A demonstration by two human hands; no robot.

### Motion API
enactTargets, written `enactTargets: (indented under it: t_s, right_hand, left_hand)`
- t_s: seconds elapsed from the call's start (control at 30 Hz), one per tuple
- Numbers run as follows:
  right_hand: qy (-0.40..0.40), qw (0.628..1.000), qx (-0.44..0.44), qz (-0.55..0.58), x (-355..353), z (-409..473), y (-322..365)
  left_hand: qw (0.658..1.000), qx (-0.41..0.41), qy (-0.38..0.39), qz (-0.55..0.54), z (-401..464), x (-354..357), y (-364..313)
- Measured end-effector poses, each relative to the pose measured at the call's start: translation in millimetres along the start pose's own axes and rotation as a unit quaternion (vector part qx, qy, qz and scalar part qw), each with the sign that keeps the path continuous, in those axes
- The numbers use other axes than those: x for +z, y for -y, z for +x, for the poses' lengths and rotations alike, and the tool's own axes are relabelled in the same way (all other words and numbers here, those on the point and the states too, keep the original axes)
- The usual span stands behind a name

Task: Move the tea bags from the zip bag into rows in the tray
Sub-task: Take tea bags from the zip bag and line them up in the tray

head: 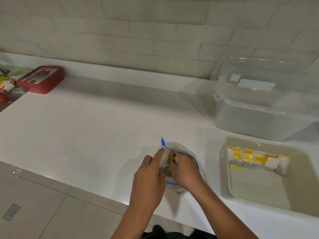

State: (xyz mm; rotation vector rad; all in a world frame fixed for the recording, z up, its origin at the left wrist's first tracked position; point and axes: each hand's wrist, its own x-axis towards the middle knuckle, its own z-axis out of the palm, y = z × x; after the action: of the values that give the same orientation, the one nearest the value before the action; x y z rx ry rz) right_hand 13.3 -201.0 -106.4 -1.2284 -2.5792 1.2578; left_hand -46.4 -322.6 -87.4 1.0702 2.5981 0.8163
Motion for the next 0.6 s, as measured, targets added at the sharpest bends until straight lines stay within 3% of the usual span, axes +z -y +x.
enactTargets:
  t_s: [0.3, 0.6]
  right_hand:
    - [-0.013, 0.998, 0.059, 0.007, 21.4, 17.3, 12.6]
    - [0.001, 0.998, 0.038, -0.043, 21.8, 17.6, 12.6]
  left_hand:
    - [0.999, 0.005, -0.036, -0.010, -2.5, -7.2, 0.0]
    - [0.999, -0.003, -0.030, -0.013, -3.9, -4.9, 3.2]
